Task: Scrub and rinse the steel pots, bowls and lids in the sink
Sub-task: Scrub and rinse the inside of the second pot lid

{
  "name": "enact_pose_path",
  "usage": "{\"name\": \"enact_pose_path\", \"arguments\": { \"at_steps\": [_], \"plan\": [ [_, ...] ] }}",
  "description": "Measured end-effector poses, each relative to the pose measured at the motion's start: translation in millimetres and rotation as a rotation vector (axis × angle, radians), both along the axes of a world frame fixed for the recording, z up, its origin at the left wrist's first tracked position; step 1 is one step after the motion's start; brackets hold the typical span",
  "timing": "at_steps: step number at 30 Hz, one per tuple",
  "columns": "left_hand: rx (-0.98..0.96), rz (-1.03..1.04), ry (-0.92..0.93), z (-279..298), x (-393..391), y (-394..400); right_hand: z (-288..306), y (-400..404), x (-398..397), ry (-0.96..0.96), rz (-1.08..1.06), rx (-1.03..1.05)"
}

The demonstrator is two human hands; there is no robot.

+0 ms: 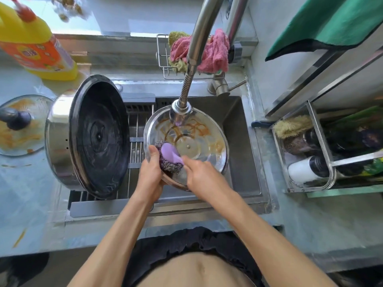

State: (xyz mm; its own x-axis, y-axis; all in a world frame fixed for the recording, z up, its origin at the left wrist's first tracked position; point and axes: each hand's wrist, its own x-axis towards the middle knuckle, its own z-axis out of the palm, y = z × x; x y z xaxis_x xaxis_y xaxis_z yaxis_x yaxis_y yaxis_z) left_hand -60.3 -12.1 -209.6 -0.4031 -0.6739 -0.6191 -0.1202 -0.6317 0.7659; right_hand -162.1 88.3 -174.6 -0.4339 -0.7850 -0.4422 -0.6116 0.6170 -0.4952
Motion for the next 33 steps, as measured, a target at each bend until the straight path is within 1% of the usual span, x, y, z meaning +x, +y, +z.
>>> {"name": "enact_pose_path", "arguments": {
  "at_steps": [3, 6, 7, 10, 12, 14, 18, 21, 22, 24, 25, 28, 29, 31, 32, 33],
  "plan": [
    [-0.003, -0.021, -0.005, -5.2, 2.4, 4.6, -6.6, -2.9, -19.5, 0.091, -0.087, 0.122],
    [0.037, -0.009, 0.002, -5.0, 4.9, 3.2, 4.2, -3.7, 5.2, 0.04, 0.044, 0.052],
    [0.035, 0.004, 0.016, -5.1, 5.6, 2.2, 5.7, -3.0, 4.7, 0.029, 0.054, 0.035],
    [-0.035, -0.038, 0.03, -2.3, 7.8, 2.8, -5.6, -4.7, -25.1, 0.089, -0.077, 0.124],
    [-0.05, -0.055, 0.023, -1.9, 10.2, 2.4, -5.0, -6.2, -13.3, 0.095, -0.032, 0.094],
    [-0.04, -0.027, 0.023, -3.0, 10.5, -1.9, 1.2, -7.1, -0.5, 0.047, 0.047, 0.048],
    [-0.072, -0.059, 0.002, -1.5, 11.6, -4.3, -3.7, -14.6, -30.5, 0.134, -0.025, 0.105],
    [-0.054, -0.041, 0.002, -0.1, 10.5, -7.9, 6.0, -15.6, -4.5, 0.086, 0.101, 0.029],
    [-0.051, -0.045, 0.005, 0.8, 10.2, -8.3, 4.6, -16.5, -7.0, 0.092, 0.088, 0.023],
    [-0.078, -0.085, -0.004, 0.8, 10.2, -6.2, -1.8, -18.4, -26.3, 0.12, -0.045, 0.072],
    [-0.09, -0.1, -0.012, 2.0, 9.7, -4.6, -2.3, -19.7, -29.0, 0.122, -0.074, 0.086],
    [-0.087, -0.108, -0.022, 1.3, 10.1, -4.9, 2.0, -17.3, -5.3, 0.042, 0.03, 0.019],
    [-0.083, -0.106, -0.024, 1.2, 9.4, -5.7, 1.5, -16.7, -5.6, 0.036, 0.033, 0.004],
    [-0.109, -0.152, -0.04, 3.3, 9.4, -4.3, -8.3, -18.1, -21.0, 0.089, -0.077, 0.021],
    [-0.121, -0.166, -0.051, 3.2, 9.1, -3.0, -8.7, -19.1, -23.6, 0.1, -0.103, 0.033],
    [-0.124, -0.156, -0.056, 3.6, 9.4, -2.6, -8.4, -20.7, -19.2, 0.088, -0.075, 0.024]
  ]
}}
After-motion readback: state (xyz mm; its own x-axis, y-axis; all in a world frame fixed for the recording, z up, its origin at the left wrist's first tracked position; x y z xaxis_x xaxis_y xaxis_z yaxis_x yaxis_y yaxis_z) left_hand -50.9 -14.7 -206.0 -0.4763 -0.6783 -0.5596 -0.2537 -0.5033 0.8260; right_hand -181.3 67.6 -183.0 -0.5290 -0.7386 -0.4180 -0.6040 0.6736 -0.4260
